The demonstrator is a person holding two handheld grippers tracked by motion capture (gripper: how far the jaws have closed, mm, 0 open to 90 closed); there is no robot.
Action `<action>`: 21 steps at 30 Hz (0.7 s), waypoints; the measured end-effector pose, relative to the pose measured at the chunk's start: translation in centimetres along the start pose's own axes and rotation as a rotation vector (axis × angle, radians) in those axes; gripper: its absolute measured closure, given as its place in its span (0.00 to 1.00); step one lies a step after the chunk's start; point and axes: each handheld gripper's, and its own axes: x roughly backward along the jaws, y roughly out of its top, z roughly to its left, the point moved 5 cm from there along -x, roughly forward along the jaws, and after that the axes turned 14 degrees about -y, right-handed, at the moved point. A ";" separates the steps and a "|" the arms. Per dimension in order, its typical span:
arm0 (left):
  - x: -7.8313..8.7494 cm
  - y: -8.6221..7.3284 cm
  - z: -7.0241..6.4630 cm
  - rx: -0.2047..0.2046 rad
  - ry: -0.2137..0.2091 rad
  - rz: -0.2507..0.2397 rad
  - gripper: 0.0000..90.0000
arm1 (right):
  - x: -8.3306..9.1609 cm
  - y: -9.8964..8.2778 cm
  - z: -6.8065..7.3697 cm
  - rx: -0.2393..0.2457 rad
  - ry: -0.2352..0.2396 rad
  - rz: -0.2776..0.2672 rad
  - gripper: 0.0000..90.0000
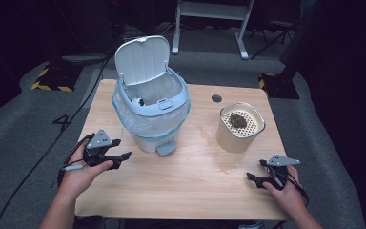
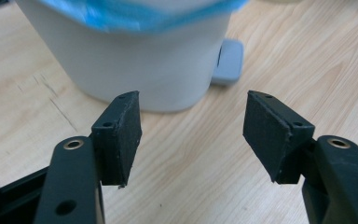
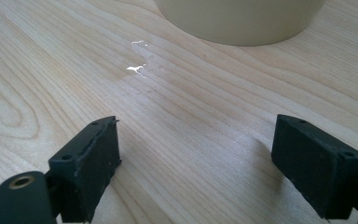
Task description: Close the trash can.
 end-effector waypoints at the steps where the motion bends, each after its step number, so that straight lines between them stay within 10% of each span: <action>1: 0.3 0.5 -0.1 0.001 -0.006 -0.016 0.42 | 0.0 0.0 0.0 0.000 0.000 0.000 0.17; 21: 4.1 8.2 0.7 -0.053 -0.021 -0.240 0.44 | 0.0 0.0 0.0 0.000 0.000 0.000 0.17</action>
